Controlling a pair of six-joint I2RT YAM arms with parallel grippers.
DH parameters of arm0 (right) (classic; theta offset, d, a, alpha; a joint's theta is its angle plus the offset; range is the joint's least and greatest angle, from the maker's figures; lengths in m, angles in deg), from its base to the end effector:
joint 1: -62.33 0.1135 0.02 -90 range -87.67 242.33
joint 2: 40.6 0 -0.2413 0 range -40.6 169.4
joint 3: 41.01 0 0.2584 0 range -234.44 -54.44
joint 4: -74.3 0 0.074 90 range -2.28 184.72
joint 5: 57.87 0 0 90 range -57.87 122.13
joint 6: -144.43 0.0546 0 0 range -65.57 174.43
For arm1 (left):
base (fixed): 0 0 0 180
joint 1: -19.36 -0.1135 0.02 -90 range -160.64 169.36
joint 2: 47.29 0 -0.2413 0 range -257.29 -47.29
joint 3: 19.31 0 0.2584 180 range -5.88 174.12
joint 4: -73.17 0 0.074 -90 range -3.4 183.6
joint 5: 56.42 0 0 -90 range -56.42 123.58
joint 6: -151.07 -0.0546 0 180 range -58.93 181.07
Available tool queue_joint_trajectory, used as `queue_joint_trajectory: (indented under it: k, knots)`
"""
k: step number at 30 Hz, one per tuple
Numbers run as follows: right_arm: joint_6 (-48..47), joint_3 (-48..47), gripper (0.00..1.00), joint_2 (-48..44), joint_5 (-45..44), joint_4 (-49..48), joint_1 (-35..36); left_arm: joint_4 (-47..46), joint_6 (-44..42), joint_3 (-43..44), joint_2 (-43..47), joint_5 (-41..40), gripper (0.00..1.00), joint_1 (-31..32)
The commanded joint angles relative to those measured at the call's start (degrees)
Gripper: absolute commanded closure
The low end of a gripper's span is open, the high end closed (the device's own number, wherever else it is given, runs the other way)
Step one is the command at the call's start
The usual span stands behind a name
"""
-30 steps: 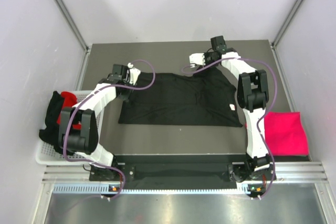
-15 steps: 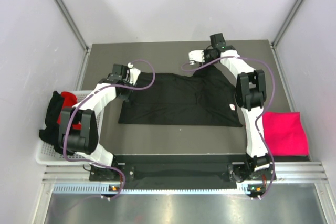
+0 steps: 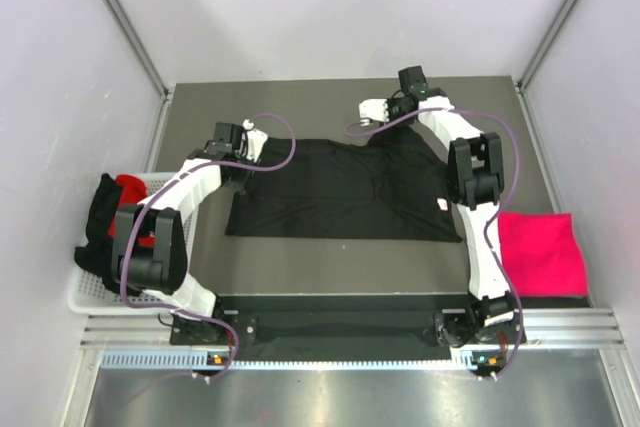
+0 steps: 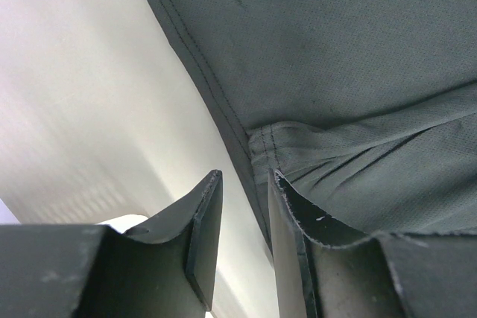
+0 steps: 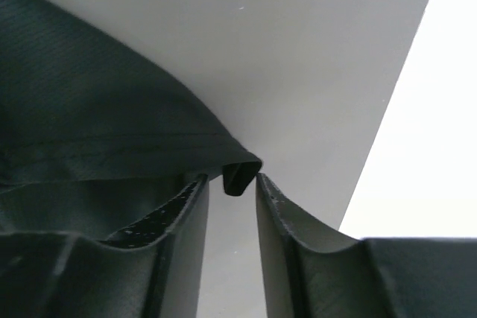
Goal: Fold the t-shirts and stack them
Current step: Fold the tshirt
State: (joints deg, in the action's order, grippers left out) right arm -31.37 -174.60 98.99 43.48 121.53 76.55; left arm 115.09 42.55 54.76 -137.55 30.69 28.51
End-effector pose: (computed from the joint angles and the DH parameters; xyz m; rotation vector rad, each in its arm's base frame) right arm 0.5180 0.1423 0.1408 -1.9644 1.5402 -0.2838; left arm 0.3333 -0.0509 0.1736 0.6008 2.5175 0.1255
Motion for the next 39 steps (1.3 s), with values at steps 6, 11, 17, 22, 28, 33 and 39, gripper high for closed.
queue_joint_trajectory:
  k: [6,11,17,22,28,33,39]
  knots:
    - [1.5,-7.1,0.85,4.1,1.3,0.7,0.9,-1.7,0.2,-1.0,1.2,-0.7,0.64,-0.1]
    - [1.4,-8.4,0.90,4.7,1.7,3.2,1.0,-1.7,0.3,-0.6,1.0,-0.8,0.63,-0.1]
    - [0.8,-7.5,0.90,4.2,2.0,5.1,0.9,-1.6,0.4,-0.6,0.6,-0.8,0.64,-0.1]
    - [-0.1,-8.6,1.00,5.1,1.8,7.5,0.9,-1.9,0.2,-1.0,0.8,-1.1,0.63,-0.1]
    - [4.8,-7.4,1.00,2.1,0.3,2.3,0.7,-2.1,0.1,-1.1,1.0,-1.1,0.64,-0.1]
    - [11.0,-4.3,1.00,-4.4,0.7,-4.8,-0.6,-3.3,-1.2,0.1,-0.7,-1.9,0.63,-0.1]
    - [13.8,2.1,1.00,-9.0,-1.4,-7.6,-0.6,-6.2,-3.0,2.5,-4.1,-3.7,0.60,-0.2]
